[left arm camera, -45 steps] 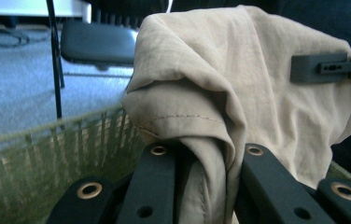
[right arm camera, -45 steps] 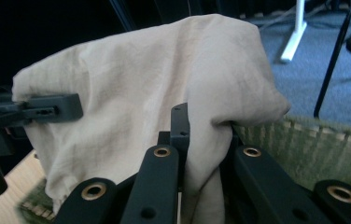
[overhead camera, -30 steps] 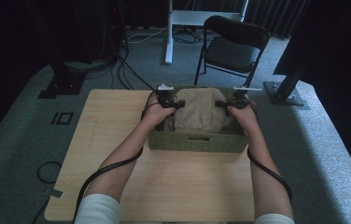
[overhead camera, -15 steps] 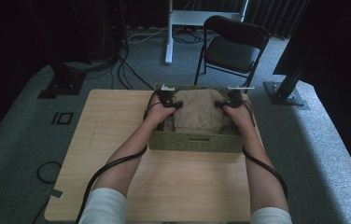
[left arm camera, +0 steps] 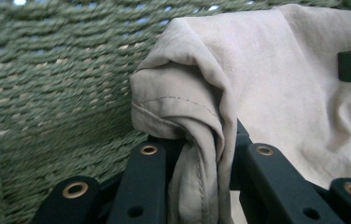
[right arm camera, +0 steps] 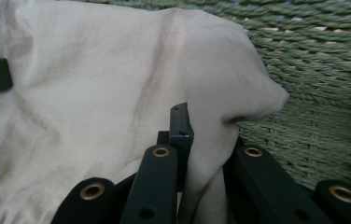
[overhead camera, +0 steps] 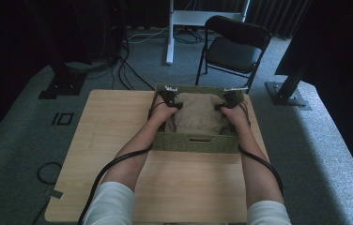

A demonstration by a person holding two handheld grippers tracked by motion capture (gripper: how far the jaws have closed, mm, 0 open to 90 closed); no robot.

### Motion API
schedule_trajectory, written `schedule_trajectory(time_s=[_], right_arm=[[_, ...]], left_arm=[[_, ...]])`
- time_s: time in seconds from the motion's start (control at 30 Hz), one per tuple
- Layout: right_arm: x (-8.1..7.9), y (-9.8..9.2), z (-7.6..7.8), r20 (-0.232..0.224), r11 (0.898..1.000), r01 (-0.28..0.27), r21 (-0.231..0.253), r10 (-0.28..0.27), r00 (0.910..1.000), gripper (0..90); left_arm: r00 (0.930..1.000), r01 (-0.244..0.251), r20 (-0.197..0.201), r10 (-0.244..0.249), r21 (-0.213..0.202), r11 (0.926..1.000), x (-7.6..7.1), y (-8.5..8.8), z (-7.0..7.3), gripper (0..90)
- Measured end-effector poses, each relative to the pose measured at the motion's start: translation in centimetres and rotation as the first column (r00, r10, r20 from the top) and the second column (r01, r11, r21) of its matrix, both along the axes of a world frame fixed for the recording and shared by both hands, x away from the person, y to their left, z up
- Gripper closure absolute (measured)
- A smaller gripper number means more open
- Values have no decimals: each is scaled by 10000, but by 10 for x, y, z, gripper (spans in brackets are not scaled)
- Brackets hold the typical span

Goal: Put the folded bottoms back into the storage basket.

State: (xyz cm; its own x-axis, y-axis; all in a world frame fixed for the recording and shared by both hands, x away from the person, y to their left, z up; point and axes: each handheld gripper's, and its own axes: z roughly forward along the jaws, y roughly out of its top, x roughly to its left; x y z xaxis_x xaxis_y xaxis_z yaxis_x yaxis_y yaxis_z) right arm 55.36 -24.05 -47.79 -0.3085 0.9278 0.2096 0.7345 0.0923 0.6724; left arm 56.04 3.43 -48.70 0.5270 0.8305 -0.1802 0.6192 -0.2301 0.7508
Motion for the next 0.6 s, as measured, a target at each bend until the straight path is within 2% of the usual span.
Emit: schedule_trajectory(time_s=[0.1, 0.2, 0.27, 0.4, 0.47, 0.5, 0.53, 0.57, 0.6], right_arm=[[4, 2, -6, -158, 9997, 60, -223, -64, 9999, 830], [7, 3, -12, -315, 9995, 267, -167, -273, 9991, 809], [8, 3, -16, -332, 9988, 239, -422, -253, 9991, 783], [10, 3, -21, -344, 9973, 260, -690, -284, 9990, 748], [10, 3, -23, -288, 9959, 322, -850, -348, 9990, 688], [10, 3, -25, -315, 9954, 497, -820, -525, 9981, 602], [11, 2, -27, -327, 9939, 716, -841, -746, 9967, 539], [11, 1, -29, -333, 9931, 763, -892, -796, 9963, 493], [11, 0, -31, -307, 9924, 649, -1045, -685, 9972, 466]], left_arm=[[9998, -125, -153, 128, 162, 9998, 1, -2, -3, 799], [9996, -218, -159, 222, 246, 9995, 3, -3, -4, 796], [9993, -309, -225, 315, 238, 9992, 3, -5, -5, 785], [9997, -237, -81, 243, 613, 9978, 4, -7, -8, 771], [9988, -470, 178, 458, 771, 9959, 5, -6, -10, 697], [9974, -656, 331, 635, 653, 9957, 6, -6, -11, 580], [9970, -724, 304, 715, 286, 9970, 7, -5, -12, 509], [9973, -683, 276, 680, 92, 9976, 7, -5, -13, 465], [9979, -555, 336, 547, 250, 9981, 6, -5, -15, 410]])
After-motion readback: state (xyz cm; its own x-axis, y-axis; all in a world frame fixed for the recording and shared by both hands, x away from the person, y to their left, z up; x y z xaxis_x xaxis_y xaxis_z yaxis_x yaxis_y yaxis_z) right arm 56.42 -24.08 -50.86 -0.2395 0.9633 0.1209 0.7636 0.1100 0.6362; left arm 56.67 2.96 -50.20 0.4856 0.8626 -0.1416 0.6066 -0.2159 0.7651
